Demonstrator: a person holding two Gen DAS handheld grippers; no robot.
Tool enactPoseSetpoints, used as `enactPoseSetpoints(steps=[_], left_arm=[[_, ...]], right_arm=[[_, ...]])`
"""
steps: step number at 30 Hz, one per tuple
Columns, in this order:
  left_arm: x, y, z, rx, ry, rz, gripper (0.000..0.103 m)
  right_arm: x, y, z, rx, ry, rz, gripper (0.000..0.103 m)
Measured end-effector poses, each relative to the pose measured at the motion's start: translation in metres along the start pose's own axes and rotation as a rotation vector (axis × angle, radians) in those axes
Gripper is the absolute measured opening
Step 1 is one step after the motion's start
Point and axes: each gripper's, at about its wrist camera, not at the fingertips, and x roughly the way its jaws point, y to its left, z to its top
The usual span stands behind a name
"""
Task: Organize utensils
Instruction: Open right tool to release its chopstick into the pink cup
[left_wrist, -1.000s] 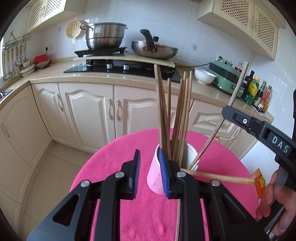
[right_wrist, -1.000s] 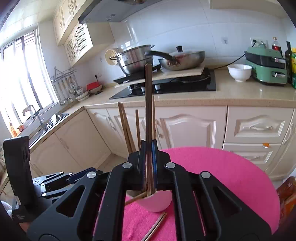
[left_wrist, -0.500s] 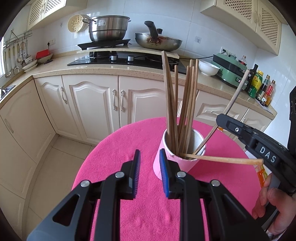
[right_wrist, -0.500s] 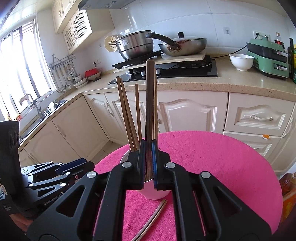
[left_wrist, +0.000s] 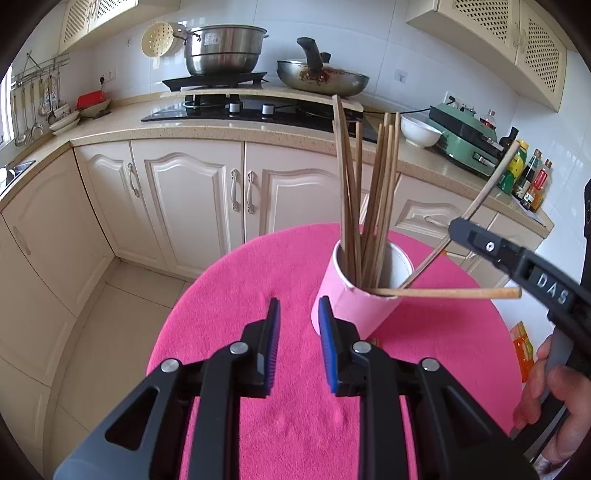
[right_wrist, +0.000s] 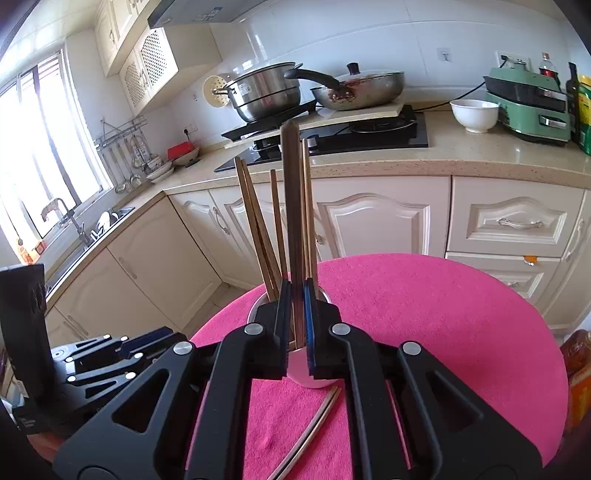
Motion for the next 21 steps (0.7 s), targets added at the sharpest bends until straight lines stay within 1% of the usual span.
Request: enactPoseSetpoints(steps=[1, 2, 3, 5, 6, 9, 13, 15, 17, 21], left_arm=[[-0.001, 0.0, -0.002, -0.001, 0.001, -0.001, 0.021], [-0.001, 0.0, -0.003, -0.002, 0.004, -0.003, 0.021], [-0.002, 0.0, -0.005, -0.003, 0.009, -0.007, 0.021], [-0.003, -0.001, -0.008, 0.0, 0.019, -0.013, 0.021], [-0.003, -0.002, -0.01, 0.003, 0.023, -0.015, 0.021], [-0.001, -0.005, -0.017, 0.007, 0.055, -0.028, 0.022], [0.007, -0.01, -0.029, -0.011, 0.123, -0.068, 0.025], [0.014, -0.014, -0.035, -0.018, 0.167, -0.089, 0.025], [0.023, -0.019, -0.045, -0.027, 0.227, -0.125, 0.025], [0.044, -0.032, -0.065, -0.01, 0.336, -0.148, 0.025]], right_arm=[[-0.003, -0.001, 0.001, 0.004, -0.005, -0.003, 0.01], [-0.007, -0.002, 0.001, 0.01, -0.011, -0.006, 0.015], [-0.011, -0.003, 0.001, 0.015, -0.018, -0.011, 0.024], [-0.02, -0.006, 0.0, 0.028, -0.038, -0.019, 0.036], [-0.023, -0.006, 0.0, 0.032, -0.044, -0.022, 0.039], [-0.034, -0.014, -0.006, 0.063, -0.045, -0.033, 0.039], [-0.041, -0.025, -0.023, 0.107, -0.008, -0.072, 0.039], [-0.042, -0.029, -0.034, 0.122, 0.023, -0.098, 0.039], [-0.043, -0.033, -0.046, 0.143, 0.056, -0.125, 0.039], [-0.043, -0.04, -0.072, 0.19, 0.128, -0.155, 0.039]])
